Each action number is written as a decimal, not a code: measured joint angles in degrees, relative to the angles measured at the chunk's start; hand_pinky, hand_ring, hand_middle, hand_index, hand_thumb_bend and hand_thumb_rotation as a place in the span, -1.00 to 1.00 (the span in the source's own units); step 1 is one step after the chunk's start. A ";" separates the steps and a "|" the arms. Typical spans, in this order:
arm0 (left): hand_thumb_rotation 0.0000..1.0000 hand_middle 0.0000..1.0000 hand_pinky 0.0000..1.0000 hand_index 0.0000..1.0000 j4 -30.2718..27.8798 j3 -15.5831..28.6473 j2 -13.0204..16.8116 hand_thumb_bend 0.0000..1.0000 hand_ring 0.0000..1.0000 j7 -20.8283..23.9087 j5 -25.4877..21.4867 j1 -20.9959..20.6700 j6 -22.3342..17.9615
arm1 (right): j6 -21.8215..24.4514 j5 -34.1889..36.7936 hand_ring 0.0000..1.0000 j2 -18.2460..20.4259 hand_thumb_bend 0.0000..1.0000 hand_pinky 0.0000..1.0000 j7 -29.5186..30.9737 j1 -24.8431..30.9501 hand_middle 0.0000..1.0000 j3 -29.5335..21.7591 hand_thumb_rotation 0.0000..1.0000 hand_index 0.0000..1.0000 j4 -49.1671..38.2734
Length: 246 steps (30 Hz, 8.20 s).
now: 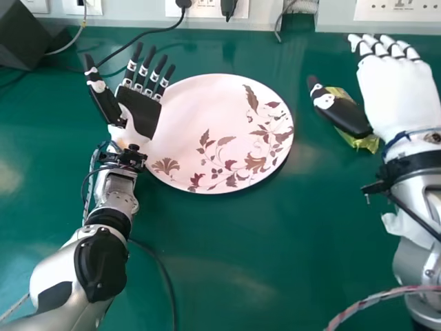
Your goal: Pick up biscuit and place it in the plate
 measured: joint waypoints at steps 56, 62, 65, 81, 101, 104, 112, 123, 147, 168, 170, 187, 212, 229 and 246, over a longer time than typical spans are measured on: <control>0.32 0.92 0.92 1.00 -0.24 0.87 0.05 1.00 0.80 -1.00 -0.89 -0.26 2.27 | 1.39 0.23 1.00 -9.86 0.78 1.00 6.77 -14.14 1.00 6.95 0.79 1.00 25.02; 0.30 0.92 0.90 1.00 -0.23 0.94 0.13 1.00 0.80 -1.02 -0.94 -0.30 2.91 | 2.08 0.27 1.00 -10.13 0.78 1.00 6.41 -14.84 1.00 8.09 0.74 1.00 27.63; 0.27 0.91 0.89 1.00 -0.23 1.10 0.16 1.00 0.80 -1.05 -1.01 -0.35 3.34 | 2.15 0.41 1.00 -10.20 0.76 1.00 6.13 -15.08 1.00 8.48 0.75 1.00 28.60; 0.25 0.92 0.96 1.00 -0.24 1.15 0.03 1.00 0.84 -1.09 -0.94 -0.35 2.60 | 2.17 2.60 1.00 -10.54 0.72 1.00 4.09 -16.35 1.00 11.28 0.78 1.00 33.68; 0.21 0.94 0.99 1.00 -0.29 1.83 -0.03 1.00 0.85 -1.22 -1.06 -0.45 3.13 | 2.96 3.65 1.00 -11.19 0.66 1.00 0.36 -17.59 1.00 13.86 0.79 1.00 40.94; 0.21 0.95 1.00 1.00 -0.31 1.94 0.01 1.00 0.85 -1.23 -1.06 -0.45 3.24 | 3.17 3.86 1.00 -11.43 0.65 1.00 0.34 -18.00 1.00 14.31 0.81 1.00 42.43; 0.22 0.94 0.91 1.00 -0.30 1.96 -0.02 1.00 0.83 -1.23 -0.99 -0.45 3.05 | 3.54 4.14 1.00 -11.68 0.67 1.00 -1.51 -19.52 1.00 15.82 0.81 1.00 46.58; 0.20 0.94 0.88 1.00 -0.31 1.97 0.00 1.00 0.83 -1.27 -1.02 -0.46 3.18 | 4.51 5.05 1.00 -11.71 0.62 1.00 -4.62 -20.99 1.00 17.06 0.84 1.00 50.87; 0.16 0.93 0.93 1.00 -0.34 2.05 -0.05 1.00 0.82 -2.24 -1.10 -0.46 3.48 | 4.06 5.52 1.00 -14.22 0.55 1.00 -4.82 -21.31 1.00 20.83 0.69 1.00 51.49; 0.10 0.95 1.00 1.00 -0.39 2.22 0.03 1.00 0.84 -2.75 -2.93 -0.47 4.31 | 1.53 9.55 1.00 -16.93 0.55 1.00 -1.13 -20.72 1.00 21.41 0.65 1.00 49.20; 0.08 0.94 1.00 1.00 -0.39 2.20 0.03 1.00 0.84 -2.82 -3.03 -0.46 4.33 | 1.53 9.55 1.00 -17.09 0.55 1.00 -0.37 -20.96 1.00 21.54 0.64 1.00 49.23; 0.08 0.94 0.94 1.00 -0.39 2.12 0.48 1.00 0.84 -2.54 -3.27 -0.51 8.39 | 0.32 9.29 1.00 -18.95 0.02 1.00 1.67 -21.28 1.00 22.95 -0.46 1.00 48.58; 0.13 0.94 0.94 1.00 -0.41 3.25 0.42 1.00 0.83 -0.30 -5.43 -0.80 9.14 | 0.15 9.21 1.00 -20.30 0.00 1.00 2.33 -19.83 -0.08 22.60 -1.00 0.15 46.24; 0.05 0.95 0.98 1.00 -0.36 3.49 0.77 1.00 0.83 1.47 -5.51 -0.94 11.18 | 0.33 9.71 1.00 -20.41 0.01 1.00 2.73 -19.05 -0.04 21.73 -1.00 -0.02 45.17; 0.03 0.94 0.99 1.00 -0.33 3.23 0.44 1.00 0.84 3.70 -5.29 -0.95 8.07 | 0.18 12.18 1.00 -21.60 0.00 1.00 6.68 -18.36 -0.18 19.14 -1.00 0.00 41.52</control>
